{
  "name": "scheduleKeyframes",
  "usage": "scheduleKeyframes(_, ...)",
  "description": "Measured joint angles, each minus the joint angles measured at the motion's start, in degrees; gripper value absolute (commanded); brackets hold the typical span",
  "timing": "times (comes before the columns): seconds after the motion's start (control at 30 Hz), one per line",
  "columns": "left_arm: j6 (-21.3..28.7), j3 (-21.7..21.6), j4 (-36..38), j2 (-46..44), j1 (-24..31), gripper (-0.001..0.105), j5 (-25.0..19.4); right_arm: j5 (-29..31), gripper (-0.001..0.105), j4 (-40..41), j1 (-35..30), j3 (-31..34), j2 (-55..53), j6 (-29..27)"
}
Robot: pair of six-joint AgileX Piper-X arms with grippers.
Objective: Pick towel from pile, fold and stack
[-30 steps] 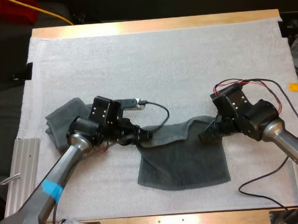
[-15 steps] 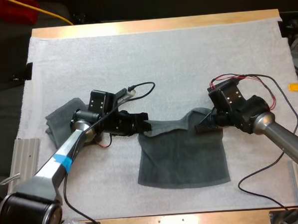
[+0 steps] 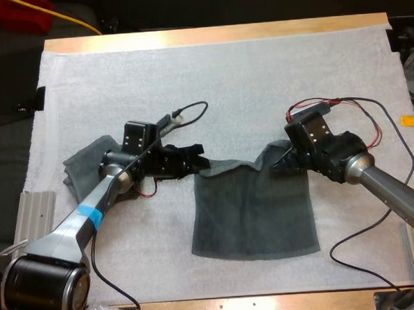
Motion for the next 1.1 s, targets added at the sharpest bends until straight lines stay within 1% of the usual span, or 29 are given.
scheduleKeyframes(0.03, 0.00, 0.00, -0.12, 0.00, 0.49, 0.021, 0.00, -0.01, 0.001, -0.39, 0.00, 0.00, 0.00, -0.01)
scheduleKeyframes(0.1, 0.00, 0.00, -0.39, 0.00, 1.66, 0.033, 0.00, 0.31, 0.001, -1.03, 0.00, 0.00, 0.00, -0.02)
scheduleKeyframes(0.13, 0.00, 0.00, -0.51, 0.00, 2.17, 0.041, 0.00, 0.63, 0.002, -1.33, 0.00, 0.00, 0.00, -0.02)
scheduleKeyframes(0.17, 0.00, 0.00, -0.65, 0.00, 2.61, 0.051, 0.00, 1.34, 0.004, -1.55, 0.00, 0.00, 0.00, -0.02)
scheduleKeyframes(0.23, 0.00, 0.00, -1.24, 0.00, 3.62, 0.063, 0.58, 3.28, 0.012, -2.12, 0.00, 0.00, 0.00, -0.02)
scheduleKeyframes(0.27, 0.00, 0.00, -1.91, 0.00, 4.00, 0.069, 1.34, 4.10, 0.019, -2.36, 0.00, 0.00, 0.00, -0.02)
scheduleKeyframes(0.3, 0.00, 0.00, -2.55, 0.00, 4.33, 0.070, 2.10, 4.68, 0.026, -2.63, 0.00, 0.00, 0.00, -0.02)
scheduleKeyframes(0.33, 0.00, 0.00, -2.98, 0.00, 4.62, 0.070, 3.32, 5.10, 0.034, -2.79, 0.00, 0.00, 0.00, -0.02)
scheduleKeyframes(0.37, -0.09, 0.00, -3.72, 0.00, 4.90, 0.069, 4.35, 5.27, 0.044, -2.95, 0.00, 0.00, 0.00, -0.02)
scheduleKeyframes(0.43, -0.29, 0.00, -5.00, 0.00, 5.00, 0.069, 6.39, 5.50, 0.058, -3.13, 0.00, 0.00, 0.00, -0.02)
scheduleKeyframes(0.47, -0.37, 0.00, -5.40, 0.00, 5.00, 0.069, 7.08, 5.49, 0.068, -3.12, 0.00, 0.00, 0.00, -0.02)
scheduleKeyframes(0.57, -0.37, 0.00, -5.53, -0.89, 5.00, 0.069, 7.34, 6.99, 0.082, -3.12, 0.00, 0.00, 0.00, -0.02)
scheduleKeyframes(0.63, -0.37, 0.00, -5.53, -2.06, 5.00, 0.069, 7.50, 9.05, 0.085, -2.69, 0.00, 0.00, 0.00, -0.02)
scheduleKeyframes(0.73, 0.65, 0.00, -5.53, -5.09, 5.00, 0.069, 7.61, 10.23, 0.085, -0.08, 0.00, 0.00, -0.20, -0.02)
scheduleKeyframes(0.9, 1.74, 0.00, -5.53, -11.08, 5.00, 0.069, 7.61, 9.13, 0.085, 4.22, 0.00, 0.00, -3.02, -0.02)
scheduleKeyframes(1.0, 1.82, 0.00, -5.32, -14.72, 5.00, 0.069, 7.61, 7.43, 0.085, 5.41, 0.00, 0.00, -5.79, 0.01)
scheduleKeyframes(1.1, 2.43, 0.00, -3.79, -18.06, 5.00, 0.069, 7.61, 5.24, 0.085, 7.24, 0.00, 0.00, -8.60, 1.24)
